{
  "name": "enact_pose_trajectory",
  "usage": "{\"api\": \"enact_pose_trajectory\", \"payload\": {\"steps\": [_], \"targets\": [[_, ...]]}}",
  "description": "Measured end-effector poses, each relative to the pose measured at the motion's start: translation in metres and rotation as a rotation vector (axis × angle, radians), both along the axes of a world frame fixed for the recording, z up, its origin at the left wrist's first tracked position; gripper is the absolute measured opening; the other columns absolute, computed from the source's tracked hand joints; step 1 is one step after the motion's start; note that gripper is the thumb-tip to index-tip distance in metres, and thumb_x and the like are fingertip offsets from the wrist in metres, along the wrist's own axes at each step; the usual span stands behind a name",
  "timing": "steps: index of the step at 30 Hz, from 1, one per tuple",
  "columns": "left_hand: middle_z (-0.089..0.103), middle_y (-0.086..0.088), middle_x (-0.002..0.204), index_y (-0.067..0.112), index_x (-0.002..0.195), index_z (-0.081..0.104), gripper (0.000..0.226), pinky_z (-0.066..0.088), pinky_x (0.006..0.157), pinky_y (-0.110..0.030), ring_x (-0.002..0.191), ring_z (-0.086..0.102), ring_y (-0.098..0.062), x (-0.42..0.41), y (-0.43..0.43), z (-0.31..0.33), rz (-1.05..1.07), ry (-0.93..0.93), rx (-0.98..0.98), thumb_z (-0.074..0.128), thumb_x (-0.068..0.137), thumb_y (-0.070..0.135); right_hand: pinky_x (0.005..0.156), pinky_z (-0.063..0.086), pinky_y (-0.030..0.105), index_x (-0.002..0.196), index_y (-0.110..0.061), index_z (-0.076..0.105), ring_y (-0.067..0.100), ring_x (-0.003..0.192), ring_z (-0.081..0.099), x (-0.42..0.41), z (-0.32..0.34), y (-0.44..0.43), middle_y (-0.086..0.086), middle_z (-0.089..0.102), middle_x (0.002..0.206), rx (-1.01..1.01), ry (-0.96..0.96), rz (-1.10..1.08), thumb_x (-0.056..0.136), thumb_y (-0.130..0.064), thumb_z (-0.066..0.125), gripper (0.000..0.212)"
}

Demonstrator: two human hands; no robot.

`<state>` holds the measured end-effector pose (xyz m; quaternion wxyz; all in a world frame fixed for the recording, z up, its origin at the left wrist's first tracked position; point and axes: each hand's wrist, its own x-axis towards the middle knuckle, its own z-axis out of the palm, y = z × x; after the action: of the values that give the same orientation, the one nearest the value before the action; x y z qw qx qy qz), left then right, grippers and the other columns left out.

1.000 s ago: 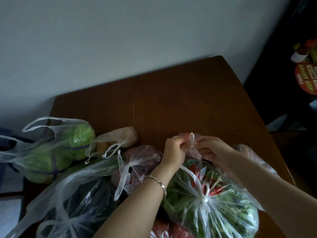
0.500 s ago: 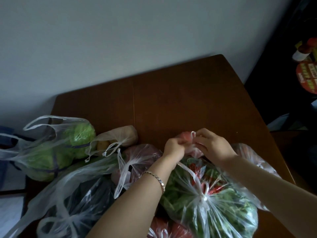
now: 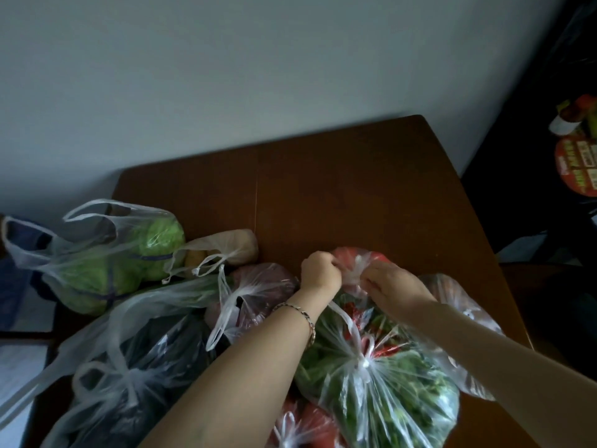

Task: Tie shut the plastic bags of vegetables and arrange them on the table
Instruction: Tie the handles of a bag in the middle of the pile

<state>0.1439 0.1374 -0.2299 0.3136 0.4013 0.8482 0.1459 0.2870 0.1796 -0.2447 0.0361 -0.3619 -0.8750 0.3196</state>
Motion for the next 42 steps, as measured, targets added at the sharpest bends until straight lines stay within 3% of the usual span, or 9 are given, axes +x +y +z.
{"api": "enact_pose_trajectory", "payload": {"steps": [5,13,16,20,23,30,34,38,42], "targets": [[0.061,-0.014,0.115,0.007,0.107,0.065,0.024,0.046,0.091,-0.033,0.106,0.059,-0.029,-0.018,-0.028,0.021,-0.050,0.093,0.043,0.050,0.089,0.007,0.076,0.050,0.029,0.113,-0.023,0.052,0.017,0.088,0.061,-0.003,0.027,-0.001,0.003,0.063,0.107,-0.062,-0.173,0.049,0.094,-0.030,0.045,0.022],[0.058,-0.015,0.115,0.005,0.110,0.057,0.029,0.046,0.088,-0.037,0.107,0.054,-0.030,-0.086,-0.127,0.043,-0.002,0.561,0.001,0.058,0.082,0.013,0.077,0.048,0.027,0.103,-0.016,0.061,0.019,0.091,0.062,-0.033,0.042,-0.050,-0.003,0.065,0.105,-0.079,-0.102,0.160,0.091,-0.025,0.046,0.020],[0.057,-0.015,0.120,0.003,0.118,0.050,0.045,0.044,0.086,-0.036,0.113,0.054,-0.030,-0.109,-0.144,0.041,0.090,0.366,-0.145,0.061,0.084,0.030,0.083,0.051,0.034,0.105,-0.017,0.061,0.023,0.095,0.062,-0.059,0.043,-0.074,0.005,0.067,0.106,-0.111,-0.114,0.178,0.091,-0.023,0.046,0.021],[0.059,0.000,0.077,0.014,0.076,0.056,0.018,0.039,0.070,-0.026,0.095,0.062,-0.029,-0.128,-0.151,0.025,0.137,-0.048,-0.163,0.063,0.080,0.030,0.088,0.046,0.029,0.113,-0.021,0.060,0.022,0.107,0.058,-0.113,0.042,-0.106,0.005,0.061,0.119,-0.102,-0.024,0.084,0.088,-0.017,0.047,0.028],[0.064,-0.007,0.097,0.006,0.100,0.060,0.021,0.040,0.080,-0.024,0.104,0.059,-0.026,-0.141,-0.150,0.017,0.042,-0.176,-0.089,0.061,0.085,0.020,0.092,0.045,0.032,0.133,-0.030,0.039,0.024,0.116,0.053,-0.158,0.031,-0.119,0.005,0.048,0.132,-0.075,-0.133,0.036,0.089,-0.017,0.046,0.047],[0.057,-0.002,0.070,0.013,0.077,0.059,0.018,0.040,0.056,-0.013,0.061,0.051,-0.009,-0.167,-0.154,0.031,0.091,-0.587,-0.042,0.056,0.090,0.024,0.095,0.044,0.038,0.134,-0.021,0.037,0.026,0.119,0.051,-0.203,0.023,-0.133,0.006,0.044,0.131,0.086,-0.452,0.057,0.092,-0.016,0.045,0.044],[0.063,-0.005,0.076,0.012,0.097,0.069,0.030,0.039,0.055,-0.015,0.057,0.052,-0.006,-0.176,-0.165,0.031,0.064,-0.662,0.005,0.049,0.093,0.034,0.087,0.047,0.036,0.113,-0.014,0.056,0.028,0.106,0.058,-0.189,0.036,-0.133,0.008,0.059,0.118,-0.002,-0.214,-0.184,0.092,-0.017,0.041,0.027],[0.064,-0.003,0.065,0.012,0.063,0.060,0.050,0.047,0.081,-0.032,0.073,0.063,-0.020,-0.179,-0.178,0.034,0.115,-0.598,0.118,0.037,0.096,0.042,0.051,0.039,0.030,0.065,-0.019,0.051,0.017,0.056,0.052,-0.161,0.052,-0.137,-0.003,0.053,0.058,-0.165,0.058,-0.518,0.097,-0.036,0.035,0.040],[0.061,-0.007,0.071,0.003,0.078,0.062,0.053,0.044,0.075,-0.023,0.070,0.058,-0.016,-0.183,-0.189,0.048,0.105,-0.409,0.188,0.030,0.099,0.039,0.042,0.026,0.023,0.062,-0.013,0.050,0.012,0.042,0.037,-0.136,0.054,-0.132,-0.001,0.043,0.048,-0.165,0.110,-0.647,0.099,-0.027,0.031,0.044]]}}
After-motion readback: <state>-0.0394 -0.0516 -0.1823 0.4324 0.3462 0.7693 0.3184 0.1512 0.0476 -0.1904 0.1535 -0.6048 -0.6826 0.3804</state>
